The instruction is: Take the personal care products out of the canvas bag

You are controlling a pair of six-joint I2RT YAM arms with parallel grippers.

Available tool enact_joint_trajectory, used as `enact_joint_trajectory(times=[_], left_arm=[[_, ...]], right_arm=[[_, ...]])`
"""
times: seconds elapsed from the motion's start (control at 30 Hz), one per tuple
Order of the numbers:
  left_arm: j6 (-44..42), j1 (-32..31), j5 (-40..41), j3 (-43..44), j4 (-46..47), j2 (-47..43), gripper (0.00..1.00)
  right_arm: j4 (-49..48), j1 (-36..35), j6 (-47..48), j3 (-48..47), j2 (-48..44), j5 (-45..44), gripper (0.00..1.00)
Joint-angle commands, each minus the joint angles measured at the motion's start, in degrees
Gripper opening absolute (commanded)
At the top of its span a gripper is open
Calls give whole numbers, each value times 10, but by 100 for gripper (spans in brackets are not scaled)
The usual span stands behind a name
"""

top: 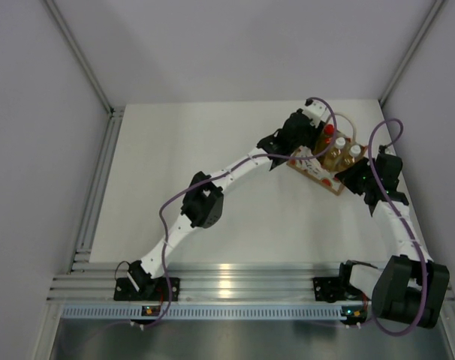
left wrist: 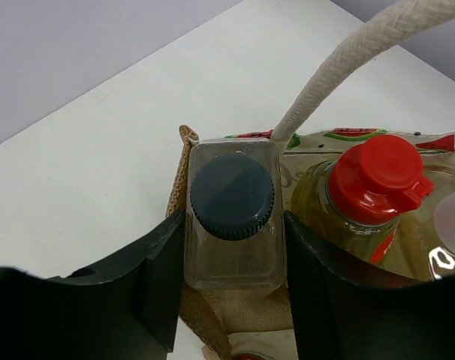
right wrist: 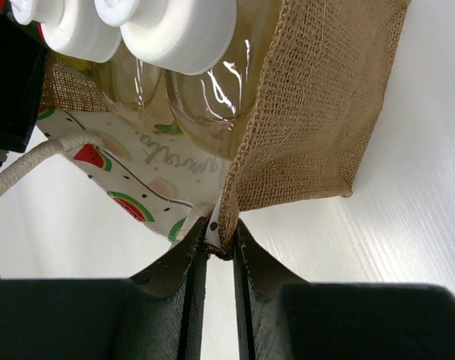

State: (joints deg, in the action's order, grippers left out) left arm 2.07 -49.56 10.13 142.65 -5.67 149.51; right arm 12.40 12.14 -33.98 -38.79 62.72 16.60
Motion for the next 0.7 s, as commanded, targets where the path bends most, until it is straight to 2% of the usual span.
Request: enact_joint_trajectory(times=[0.0,0.67], left_arm=[[20,10,34,8,27,-80,0],[-12,4,16,-11,34,-141,0]], right_arm=[[-39,-7,29,-38,2,19,0],[-16,-7,56,-50,10,-13,0]])
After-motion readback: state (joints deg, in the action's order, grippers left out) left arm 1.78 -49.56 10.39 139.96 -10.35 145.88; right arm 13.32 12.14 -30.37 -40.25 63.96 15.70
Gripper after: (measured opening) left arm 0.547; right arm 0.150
